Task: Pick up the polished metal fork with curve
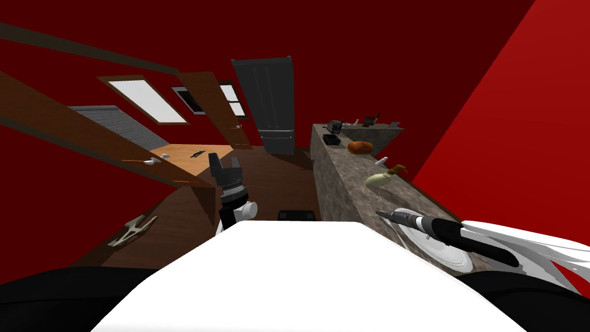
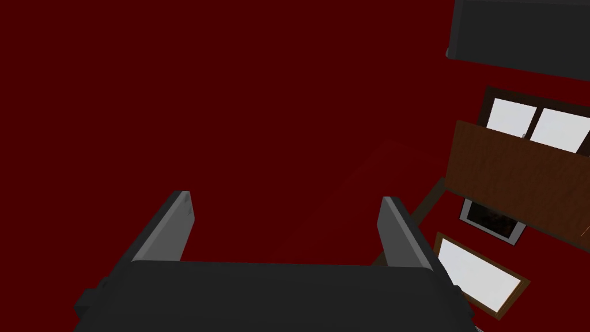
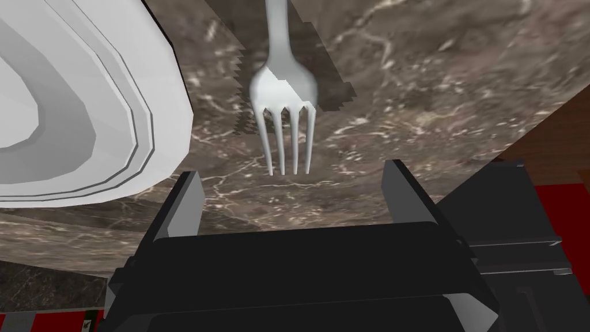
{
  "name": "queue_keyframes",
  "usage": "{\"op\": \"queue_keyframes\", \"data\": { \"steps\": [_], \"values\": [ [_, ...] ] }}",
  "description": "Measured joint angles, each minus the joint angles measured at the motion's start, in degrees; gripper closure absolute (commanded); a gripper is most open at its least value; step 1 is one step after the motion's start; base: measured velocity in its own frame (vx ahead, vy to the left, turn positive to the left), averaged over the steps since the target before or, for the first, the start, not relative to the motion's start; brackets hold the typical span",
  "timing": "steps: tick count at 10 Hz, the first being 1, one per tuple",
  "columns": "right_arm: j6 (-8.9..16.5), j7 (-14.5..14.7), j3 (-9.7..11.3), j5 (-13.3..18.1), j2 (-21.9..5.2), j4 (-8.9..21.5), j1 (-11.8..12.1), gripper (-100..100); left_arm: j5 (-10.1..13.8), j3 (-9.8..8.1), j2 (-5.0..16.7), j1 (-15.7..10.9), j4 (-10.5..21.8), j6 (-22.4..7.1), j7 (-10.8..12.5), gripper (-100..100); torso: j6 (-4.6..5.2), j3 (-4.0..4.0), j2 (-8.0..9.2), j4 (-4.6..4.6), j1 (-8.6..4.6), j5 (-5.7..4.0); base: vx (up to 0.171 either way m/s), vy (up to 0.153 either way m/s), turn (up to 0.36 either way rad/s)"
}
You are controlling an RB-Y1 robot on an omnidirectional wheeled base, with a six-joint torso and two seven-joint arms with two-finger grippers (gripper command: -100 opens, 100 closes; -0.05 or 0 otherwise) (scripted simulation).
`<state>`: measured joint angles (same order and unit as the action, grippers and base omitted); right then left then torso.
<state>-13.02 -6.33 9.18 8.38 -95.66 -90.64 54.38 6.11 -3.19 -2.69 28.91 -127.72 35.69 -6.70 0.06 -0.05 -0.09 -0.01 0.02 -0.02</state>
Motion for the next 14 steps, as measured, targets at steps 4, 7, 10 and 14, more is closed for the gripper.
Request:
{"op": "queue_keyframes", "data": {
  "steps": [4, 7, 10, 14],
  "values": [
    [0.6, 1.3, 0.3, 0.6, 2.9, 0.5, 0.3, 100, 0.0, 0.0, 0.0, 0.0, 0.0, 0.0, 0.0, 0, 0.01, 0.02, 0.04, 0.01, 0.03, 0.02, 0.023, -0.005, 0.035],
    [0.6, 1.3, 0.3, 0.6, 2.9, 0.5, 0.3, 100, 0.0, 0.0, 0.0, 0.0, 0.0, 0.0, 0.0, 0, 0.01, 0.06, 0.11, 0.02, 0.05, 0.0, 0.0, 0.0, 0.0],
    [0.6, 1.3, 0.3, 0.6, 2.9, 0.5, 0.3, 100, 0.0, 0.0, 0.0, 0.0, 0.0, 0.0, 0.0, 0, 0.01, 0.06, 0.12, 0.02, 0.05, 0.0, -0.009, 0.004, -0.041],
    [0.1, -0.2, -0.9, -0.4, -1.3, -0.7, 0.7, 100, 0.0, 0.0, 0.0, 0.0, 0.0, 0.0, 0.0, 0, 0.05, 0.18, 0.32, 0.07, 0.13, 0.03, -0.041, 0.011, -0.073]
  ]
}}
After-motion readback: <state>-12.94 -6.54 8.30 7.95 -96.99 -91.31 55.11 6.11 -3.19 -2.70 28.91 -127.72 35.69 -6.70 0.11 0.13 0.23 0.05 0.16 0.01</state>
